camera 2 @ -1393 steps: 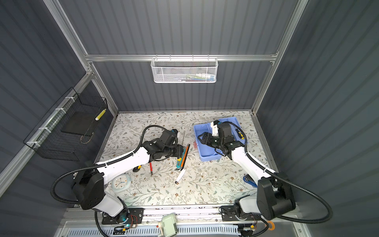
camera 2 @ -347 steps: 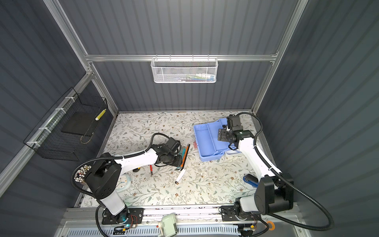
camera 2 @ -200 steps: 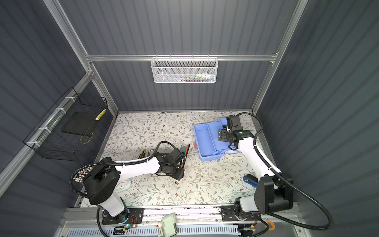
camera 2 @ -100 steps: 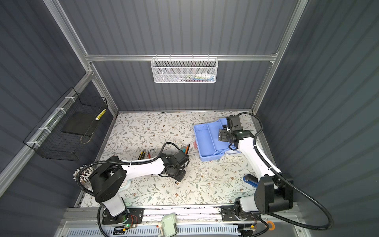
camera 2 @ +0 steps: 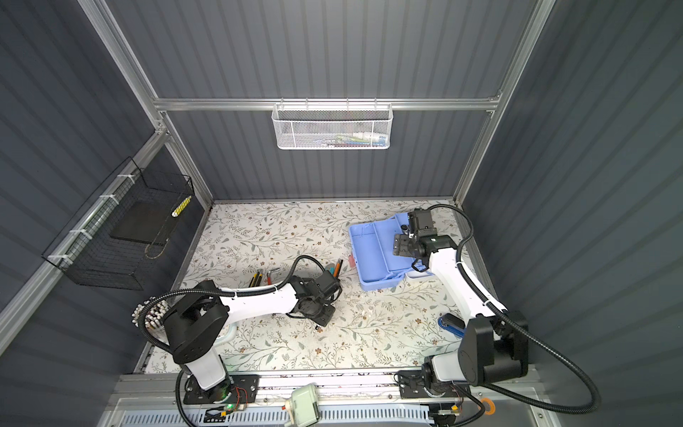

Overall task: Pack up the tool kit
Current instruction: 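Grasp the white-handled tool with the left gripper and lift it, then hand the white-handled tool from the left gripper to the right gripper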

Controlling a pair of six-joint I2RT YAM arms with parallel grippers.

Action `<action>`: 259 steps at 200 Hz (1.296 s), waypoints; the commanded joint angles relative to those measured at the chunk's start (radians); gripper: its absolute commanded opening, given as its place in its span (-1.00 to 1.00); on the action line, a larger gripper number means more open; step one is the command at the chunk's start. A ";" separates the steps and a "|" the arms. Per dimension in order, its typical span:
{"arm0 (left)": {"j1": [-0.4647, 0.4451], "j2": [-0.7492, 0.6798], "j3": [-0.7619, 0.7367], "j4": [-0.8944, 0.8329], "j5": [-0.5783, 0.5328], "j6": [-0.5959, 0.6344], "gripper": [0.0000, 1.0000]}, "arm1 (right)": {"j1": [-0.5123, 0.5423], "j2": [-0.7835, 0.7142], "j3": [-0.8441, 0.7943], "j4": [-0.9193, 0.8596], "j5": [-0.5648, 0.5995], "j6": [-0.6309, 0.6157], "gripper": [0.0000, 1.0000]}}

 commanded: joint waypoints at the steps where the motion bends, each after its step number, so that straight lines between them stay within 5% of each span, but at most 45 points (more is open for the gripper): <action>1: -0.007 -0.020 0.061 -0.034 -0.019 0.027 -0.63 | 0.009 -0.029 -0.010 -0.007 -0.016 0.016 0.79; 100: 0.012 -0.065 0.181 0.033 -0.064 0.009 -0.64 | 0.085 -0.080 -0.075 0.104 -0.303 0.200 0.37; 177: 0.117 -0.093 0.201 0.203 0.033 -0.011 -0.66 | 0.222 -0.029 -0.137 0.251 -0.432 0.330 0.19; 259: 0.135 -0.112 0.179 0.298 0.080 -0.026 -0.66 | 0.301 0.065 -0.122 0.355 -0.488 0.413 -0.01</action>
